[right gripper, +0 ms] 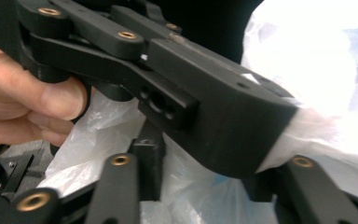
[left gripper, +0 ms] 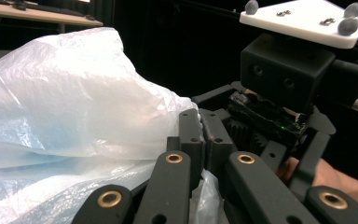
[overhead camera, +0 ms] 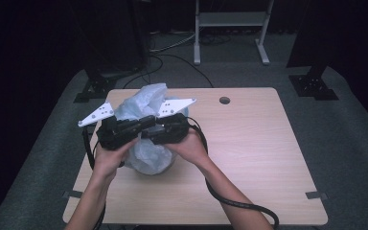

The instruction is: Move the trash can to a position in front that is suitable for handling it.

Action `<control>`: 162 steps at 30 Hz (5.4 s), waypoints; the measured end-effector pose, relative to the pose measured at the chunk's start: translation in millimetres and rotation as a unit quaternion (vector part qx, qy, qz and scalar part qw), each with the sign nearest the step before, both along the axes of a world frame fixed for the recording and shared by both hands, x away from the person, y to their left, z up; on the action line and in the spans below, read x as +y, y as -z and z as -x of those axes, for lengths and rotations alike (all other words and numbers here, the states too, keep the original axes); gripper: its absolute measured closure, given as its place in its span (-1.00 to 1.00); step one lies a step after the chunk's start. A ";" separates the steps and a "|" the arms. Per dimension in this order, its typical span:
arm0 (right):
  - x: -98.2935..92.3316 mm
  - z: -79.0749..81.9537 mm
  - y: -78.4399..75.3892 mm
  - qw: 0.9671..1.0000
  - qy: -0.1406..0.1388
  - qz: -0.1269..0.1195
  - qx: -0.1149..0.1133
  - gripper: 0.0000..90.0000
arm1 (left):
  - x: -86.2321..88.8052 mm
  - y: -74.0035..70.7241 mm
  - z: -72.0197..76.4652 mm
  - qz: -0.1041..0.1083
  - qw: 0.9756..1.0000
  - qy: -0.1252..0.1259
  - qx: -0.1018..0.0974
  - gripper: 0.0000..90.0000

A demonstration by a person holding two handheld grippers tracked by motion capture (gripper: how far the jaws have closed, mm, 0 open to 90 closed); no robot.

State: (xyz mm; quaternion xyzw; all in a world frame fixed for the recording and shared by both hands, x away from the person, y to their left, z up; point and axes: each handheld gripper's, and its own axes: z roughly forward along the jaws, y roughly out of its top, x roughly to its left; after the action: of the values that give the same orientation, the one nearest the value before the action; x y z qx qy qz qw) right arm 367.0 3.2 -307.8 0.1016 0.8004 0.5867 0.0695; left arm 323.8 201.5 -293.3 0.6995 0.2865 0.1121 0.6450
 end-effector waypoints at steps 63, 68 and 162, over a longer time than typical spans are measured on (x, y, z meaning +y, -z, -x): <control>-49.8 -33.8 -18.8 0.983 0.065 -0.130 0.110 0.97 | 83.3 19.1 53.8 0.024 0.991 -0.103 -0.082 -0.35; -51.2 -35.5 -20.3 0.982 0.066 -0.138 0.115 0.97 | 87.4 22.5 55.1 0.030 0.990 -0.109 -0.081 -0.43; -196.4 -71.3 -32.2 0.936 0.272 -0.189 0.116 0.97 | 79.5 36.7 49.9 -0.009 0.992 -0.108 -0.056 -0.81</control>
State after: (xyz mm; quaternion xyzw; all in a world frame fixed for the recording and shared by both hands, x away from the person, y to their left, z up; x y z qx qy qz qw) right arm 438.3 -193.2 -275.6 0.3935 0.6188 0.6704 0.1127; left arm 274.0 281.0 -330.0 0.6626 0.3230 0.2229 0.6379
